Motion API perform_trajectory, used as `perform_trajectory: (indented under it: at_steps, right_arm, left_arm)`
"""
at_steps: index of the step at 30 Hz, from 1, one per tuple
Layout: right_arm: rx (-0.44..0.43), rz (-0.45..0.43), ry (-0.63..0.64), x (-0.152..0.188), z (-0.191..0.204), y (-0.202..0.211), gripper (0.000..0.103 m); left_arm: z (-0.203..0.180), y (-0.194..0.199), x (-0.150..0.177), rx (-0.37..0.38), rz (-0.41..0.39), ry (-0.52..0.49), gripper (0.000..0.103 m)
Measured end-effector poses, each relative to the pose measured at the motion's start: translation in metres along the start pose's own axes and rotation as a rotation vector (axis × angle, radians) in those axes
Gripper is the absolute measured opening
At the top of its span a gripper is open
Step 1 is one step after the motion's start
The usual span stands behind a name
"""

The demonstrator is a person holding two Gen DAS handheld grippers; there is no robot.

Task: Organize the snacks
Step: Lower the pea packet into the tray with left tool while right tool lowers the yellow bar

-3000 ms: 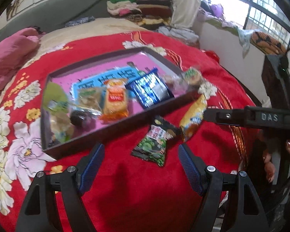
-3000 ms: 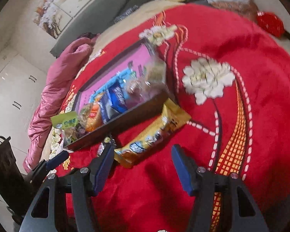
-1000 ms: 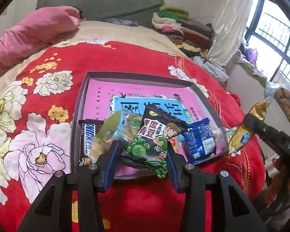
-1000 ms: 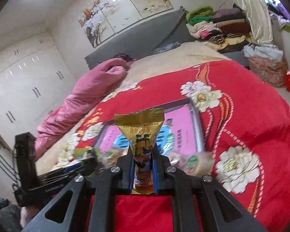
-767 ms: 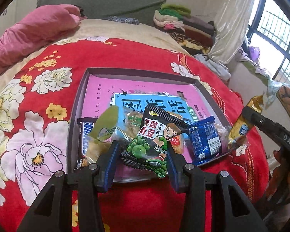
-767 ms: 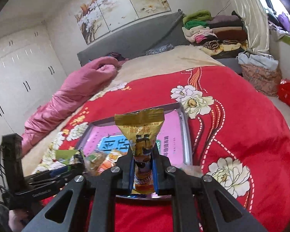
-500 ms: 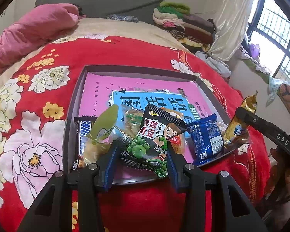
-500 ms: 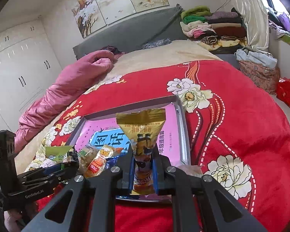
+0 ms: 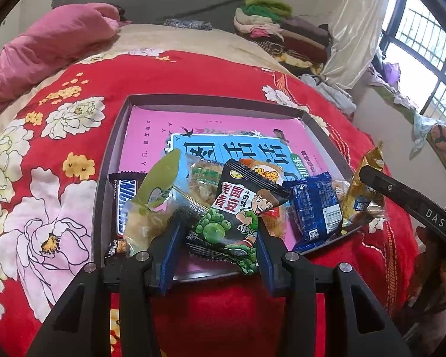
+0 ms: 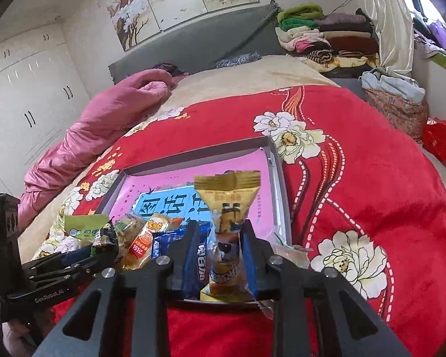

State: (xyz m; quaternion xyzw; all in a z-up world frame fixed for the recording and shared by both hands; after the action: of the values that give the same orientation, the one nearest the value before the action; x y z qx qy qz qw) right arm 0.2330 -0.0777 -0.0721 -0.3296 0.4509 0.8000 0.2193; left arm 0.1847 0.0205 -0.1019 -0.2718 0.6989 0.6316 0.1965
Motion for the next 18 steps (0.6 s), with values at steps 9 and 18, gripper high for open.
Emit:
perform_trajectory:
  at_steps: [9, 18]
  right_arm:
    - [0.001, -0.007, 0.002, 0.001, 0.001, 0.006, 0.033]
    - [0.008, -0.019, 0.004, 0.002, 0.001, 0.013, 0.043]
  left_arm:
    - [0.000, 0.000, 0.000, 0.005, 0.007, 0.001, 0.048]
    - [-0.002, 0.000, 0.002, 0.017, 0.018, -0.015, 0.050]
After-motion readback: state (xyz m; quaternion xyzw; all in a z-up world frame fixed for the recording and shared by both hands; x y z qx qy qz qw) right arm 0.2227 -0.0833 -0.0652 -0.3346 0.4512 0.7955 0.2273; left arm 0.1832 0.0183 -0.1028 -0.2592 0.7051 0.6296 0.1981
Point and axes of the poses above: each gripper's, at about its wrist camera, not at the fingertips, and y roughly against the way its jaws point, z to its left, x to its underside, the point moved 7 cm from there along -y, roughly the way its jaws point, and after that the axes turned 8 degrees about -x, right-handed, at the moved point
